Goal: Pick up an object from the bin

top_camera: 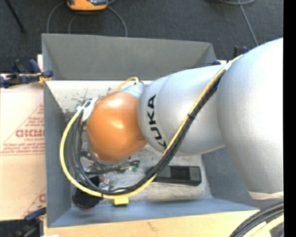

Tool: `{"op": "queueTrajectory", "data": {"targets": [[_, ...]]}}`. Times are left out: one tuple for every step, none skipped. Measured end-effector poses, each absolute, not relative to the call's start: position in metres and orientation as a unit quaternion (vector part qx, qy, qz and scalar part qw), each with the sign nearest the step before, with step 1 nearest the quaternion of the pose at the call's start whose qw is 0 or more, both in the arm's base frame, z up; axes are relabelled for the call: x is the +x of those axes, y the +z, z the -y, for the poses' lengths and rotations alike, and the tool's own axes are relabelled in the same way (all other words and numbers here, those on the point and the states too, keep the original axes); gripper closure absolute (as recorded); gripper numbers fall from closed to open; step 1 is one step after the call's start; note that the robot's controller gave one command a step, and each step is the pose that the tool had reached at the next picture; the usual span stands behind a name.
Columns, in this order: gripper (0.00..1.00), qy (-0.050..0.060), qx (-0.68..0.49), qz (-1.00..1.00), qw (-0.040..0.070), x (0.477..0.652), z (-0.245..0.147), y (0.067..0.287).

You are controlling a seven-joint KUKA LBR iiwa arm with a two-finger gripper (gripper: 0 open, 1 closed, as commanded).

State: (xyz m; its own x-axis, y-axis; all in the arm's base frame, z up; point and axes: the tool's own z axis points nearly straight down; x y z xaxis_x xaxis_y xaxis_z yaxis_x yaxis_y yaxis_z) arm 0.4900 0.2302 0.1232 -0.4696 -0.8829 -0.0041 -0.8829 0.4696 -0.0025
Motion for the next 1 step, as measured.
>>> {"op": "queueTrajectory", "data": {"targets": [[1.0, 0.0, -0.515, -0.857, 0.001, 0.4895, -0.2298, 0.1299]]}}
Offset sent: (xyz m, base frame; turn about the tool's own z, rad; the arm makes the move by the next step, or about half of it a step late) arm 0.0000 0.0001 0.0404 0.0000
